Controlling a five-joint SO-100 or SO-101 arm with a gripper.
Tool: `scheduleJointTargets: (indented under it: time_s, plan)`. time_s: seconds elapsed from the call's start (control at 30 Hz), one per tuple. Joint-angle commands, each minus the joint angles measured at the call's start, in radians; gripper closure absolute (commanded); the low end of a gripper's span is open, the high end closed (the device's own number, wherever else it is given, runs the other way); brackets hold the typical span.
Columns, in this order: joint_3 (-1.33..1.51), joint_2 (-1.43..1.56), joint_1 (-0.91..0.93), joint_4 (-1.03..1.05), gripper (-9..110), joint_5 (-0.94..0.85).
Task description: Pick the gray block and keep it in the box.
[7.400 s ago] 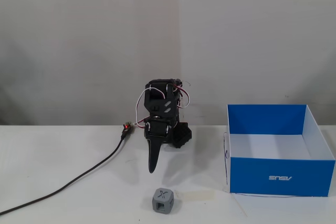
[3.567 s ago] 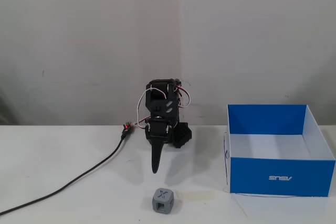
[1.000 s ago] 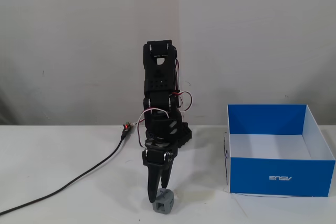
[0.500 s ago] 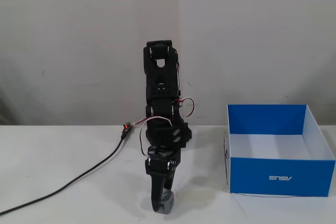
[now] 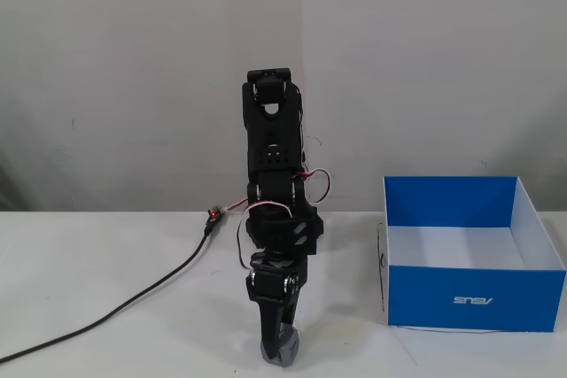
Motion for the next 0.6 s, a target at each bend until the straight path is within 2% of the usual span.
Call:
scheduleJointTargets:
  time_s: [0.0, 0.57]
  plan:
    - [-0.054, 0.011, 0.017, -0.014, 101, 0.009]
    - [-0.198, 0.08, 0.0, 0.107, 101, -0.021]
